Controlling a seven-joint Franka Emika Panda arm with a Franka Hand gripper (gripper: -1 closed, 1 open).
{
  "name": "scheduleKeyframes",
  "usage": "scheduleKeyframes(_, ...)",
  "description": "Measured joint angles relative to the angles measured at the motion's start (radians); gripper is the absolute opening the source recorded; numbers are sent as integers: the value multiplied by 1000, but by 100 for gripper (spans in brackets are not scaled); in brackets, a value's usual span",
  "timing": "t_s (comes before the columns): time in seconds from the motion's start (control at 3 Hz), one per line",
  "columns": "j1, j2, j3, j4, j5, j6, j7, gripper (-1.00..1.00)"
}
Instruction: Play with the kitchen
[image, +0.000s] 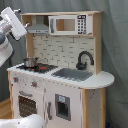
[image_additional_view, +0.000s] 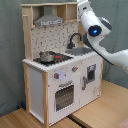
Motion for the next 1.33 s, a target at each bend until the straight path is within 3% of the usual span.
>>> scheduleKeyframes(0.67,-2,4,19,55,-1,-151,152,100)
scheduleKeyframes(1.33,-22,27,92,73,-23,-216,350,100)
